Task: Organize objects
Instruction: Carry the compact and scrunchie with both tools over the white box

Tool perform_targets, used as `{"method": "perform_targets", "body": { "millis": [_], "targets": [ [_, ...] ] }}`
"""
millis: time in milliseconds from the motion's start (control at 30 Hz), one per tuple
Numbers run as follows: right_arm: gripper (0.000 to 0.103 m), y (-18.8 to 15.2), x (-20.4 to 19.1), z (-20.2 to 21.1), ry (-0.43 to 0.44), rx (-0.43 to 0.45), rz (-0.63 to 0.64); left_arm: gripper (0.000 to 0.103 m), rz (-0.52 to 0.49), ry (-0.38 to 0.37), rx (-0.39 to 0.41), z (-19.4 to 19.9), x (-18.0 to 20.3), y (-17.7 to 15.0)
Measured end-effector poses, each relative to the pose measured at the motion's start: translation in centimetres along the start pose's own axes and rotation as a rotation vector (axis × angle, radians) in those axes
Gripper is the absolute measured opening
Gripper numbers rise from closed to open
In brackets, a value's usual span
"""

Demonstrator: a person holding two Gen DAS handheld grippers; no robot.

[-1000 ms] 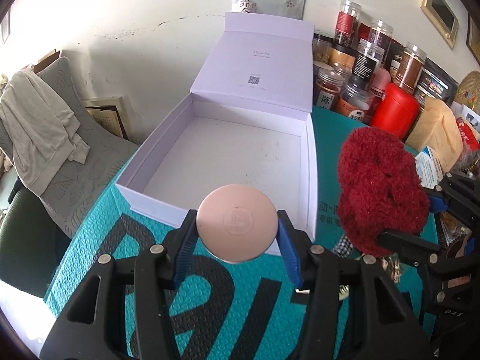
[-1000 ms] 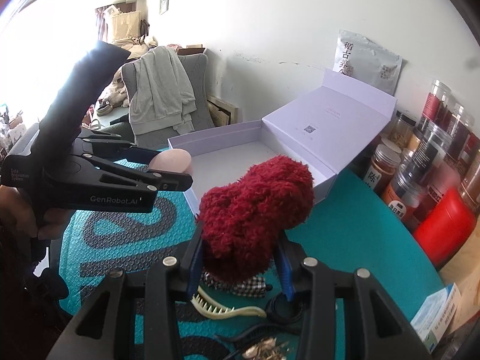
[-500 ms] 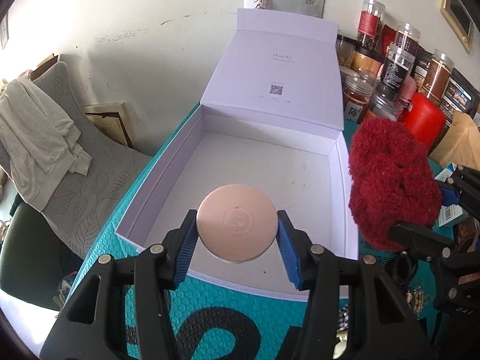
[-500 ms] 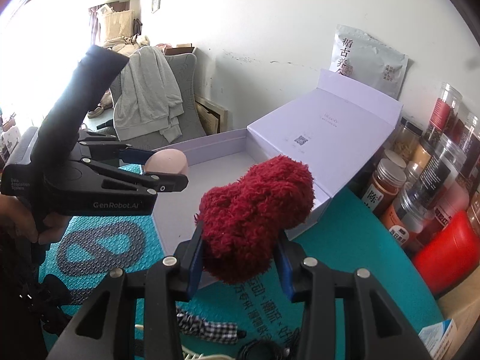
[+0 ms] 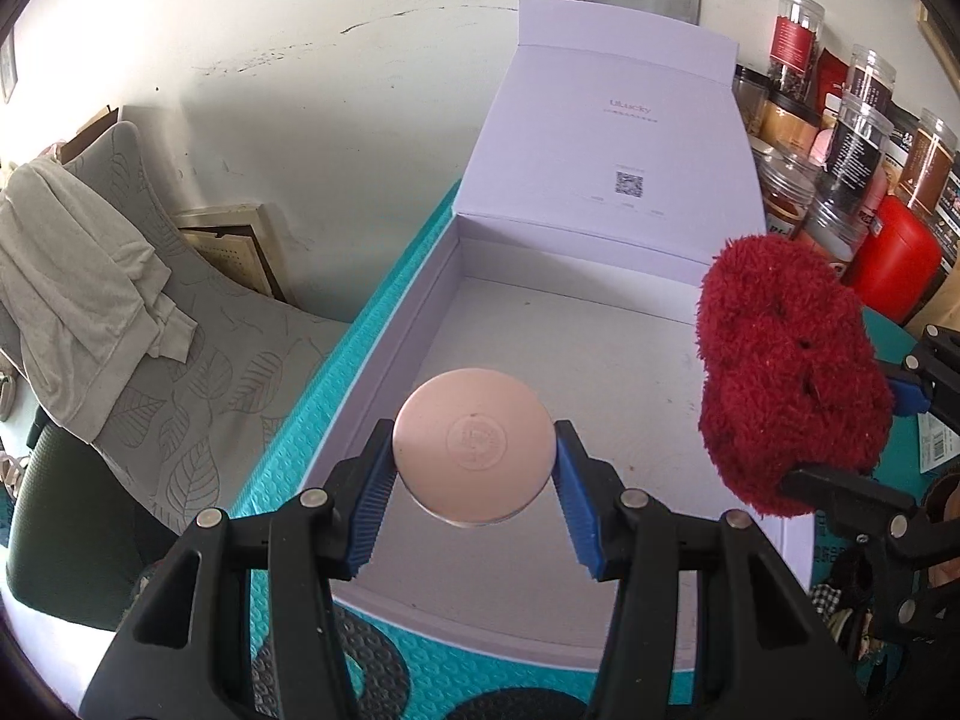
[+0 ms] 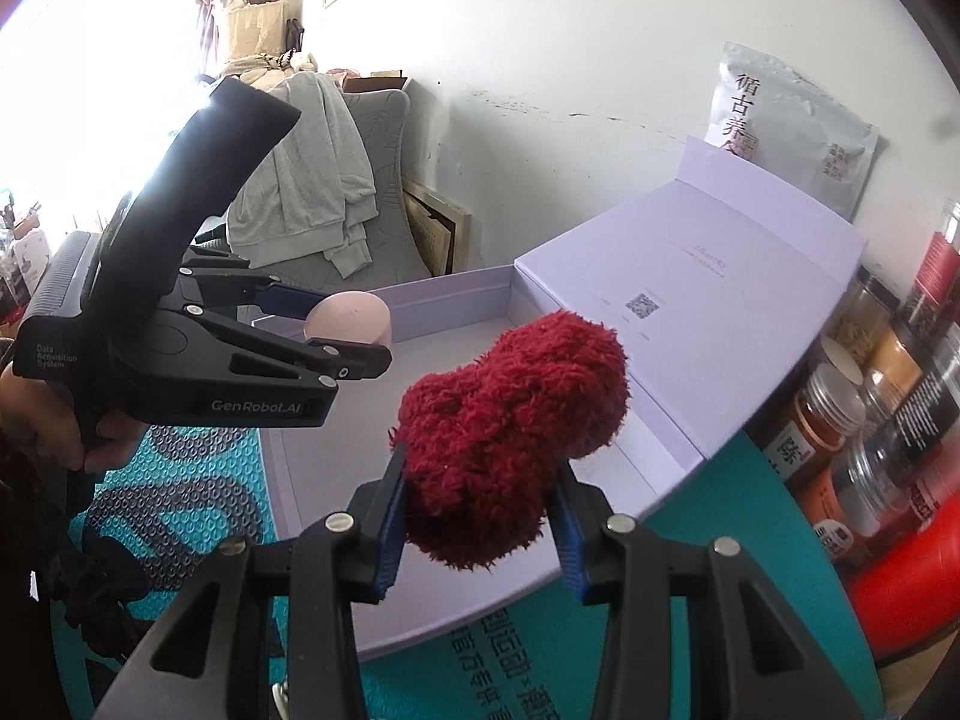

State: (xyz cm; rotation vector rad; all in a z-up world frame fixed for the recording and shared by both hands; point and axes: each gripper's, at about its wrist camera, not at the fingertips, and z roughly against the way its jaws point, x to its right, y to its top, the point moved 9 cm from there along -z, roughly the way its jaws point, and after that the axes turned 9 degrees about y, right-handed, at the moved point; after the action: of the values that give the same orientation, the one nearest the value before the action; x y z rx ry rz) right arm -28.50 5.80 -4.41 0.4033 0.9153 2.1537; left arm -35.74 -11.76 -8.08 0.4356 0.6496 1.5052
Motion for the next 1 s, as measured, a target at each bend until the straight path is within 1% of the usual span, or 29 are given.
{"method": "perform_targets", "body": {
  "millis": [133,267,400,567,767,800,933,1000],
  "targets": [
    [0.042,0.7,0.3,-1.3,0.003,-0.009,0.0,0.049,-0.004,0.045,-0.005,-1.2,-0.9,0.7],
    [0.042,1.0,0.7,-2.5,0.003,-0.027,0.009,0.049,-0.021,0.023,-0.011,-2.3,-0.6,1.3],
    [0.042,1.0,1.2,-3.5,-0.007,-0.045,0.022,0.049,-0.039,0.052,-0.013,-3.4,-0.2,1.9],
    [0.042,1.0,2.2,-4.6,-0.02,-0.069,0.035,0.049,-0.068,0.051,-0.026,-4.8,0.6,2.4],
    [0.042,0.9,3.3,-5.7,-0.02,-0.083,0.01,0.049,-0.1,0.067,-0.048,-6.6,1.0,3.4],
    [0.042,0.9,3.5,-5.9,-0.023,-0.086,0.012,0.049,-0.102,0.063,-0.057,-7.0,1.0,3.5],
    [0.042,0.6,4.2,-6.6,-0.03,-0.097,-0.004,0.049,-0.067,-0.011,-0.126,-8.6,1.6,3.4],
    [0.042,0.4,4.2,-7.0,-0.019,-0.105,-0.015,0.049,-0.063,-0.012,-0.139,-9.2,1.7,3.3]
  ]
}}
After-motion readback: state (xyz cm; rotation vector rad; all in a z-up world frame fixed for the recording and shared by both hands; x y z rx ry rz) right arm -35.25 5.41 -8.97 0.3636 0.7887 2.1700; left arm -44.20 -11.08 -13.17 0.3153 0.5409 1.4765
